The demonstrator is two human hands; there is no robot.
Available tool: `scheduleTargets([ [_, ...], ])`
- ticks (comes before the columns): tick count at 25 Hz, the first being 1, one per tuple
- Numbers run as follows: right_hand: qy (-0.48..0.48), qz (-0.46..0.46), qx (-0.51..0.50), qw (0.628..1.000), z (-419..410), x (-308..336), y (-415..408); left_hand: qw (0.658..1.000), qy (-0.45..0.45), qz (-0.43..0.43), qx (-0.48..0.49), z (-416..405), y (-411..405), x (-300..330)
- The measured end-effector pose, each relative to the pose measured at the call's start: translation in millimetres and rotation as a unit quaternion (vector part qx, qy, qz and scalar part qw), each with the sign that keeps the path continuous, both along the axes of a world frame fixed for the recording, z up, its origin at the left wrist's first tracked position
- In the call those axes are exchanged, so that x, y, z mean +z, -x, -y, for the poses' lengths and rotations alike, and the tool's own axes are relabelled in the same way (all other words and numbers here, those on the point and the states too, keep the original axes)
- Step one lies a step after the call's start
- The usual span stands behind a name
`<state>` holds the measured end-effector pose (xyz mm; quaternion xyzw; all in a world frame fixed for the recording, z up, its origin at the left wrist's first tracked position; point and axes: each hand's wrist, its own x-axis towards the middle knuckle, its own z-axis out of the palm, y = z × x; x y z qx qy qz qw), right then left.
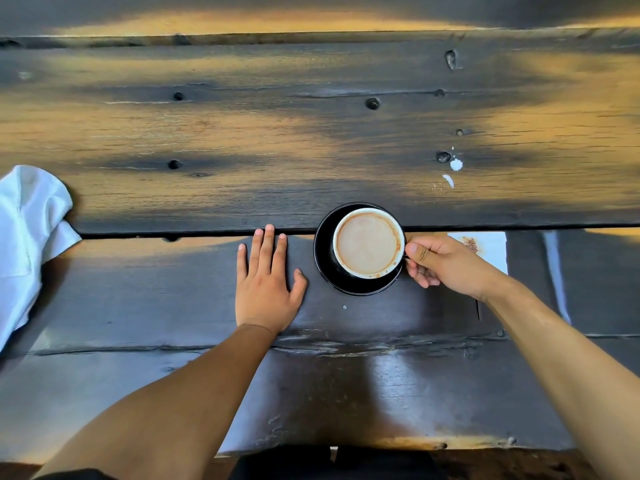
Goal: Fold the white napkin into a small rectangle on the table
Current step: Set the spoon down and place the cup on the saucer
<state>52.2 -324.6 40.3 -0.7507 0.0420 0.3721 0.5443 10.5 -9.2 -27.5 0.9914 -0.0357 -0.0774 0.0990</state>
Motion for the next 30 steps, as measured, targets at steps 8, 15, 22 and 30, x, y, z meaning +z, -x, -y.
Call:
scheduleTargets([
  [8, 0.106, 0.053, 0.046, 0.992, -1.0, 10.2, -14.8, 1.0, 0.001, 0.003, 0.0, -0.4, 0.4, -0.6],
  [15, 0.079, 0.049, -0.005, 0.996, -1.1, 13.2, -13.9, 1.0, 0.001, 0.006, 0.0, -0.6, 0.3, -2.0],
  [22, 0.068, 0.075, -0.007, 0.995, 2.3, 2.4, -3.9, 1.0, -0.006, 0.006, 0.002, -0.1, 0.2, -3.0],
  [30, 0.085, 0.084, 0.005, 0.993, 2.4, 0.9, -5.5, 1.0, -0.004, 0.012, 0.001, 0.4, 1.1, -2.9],
])
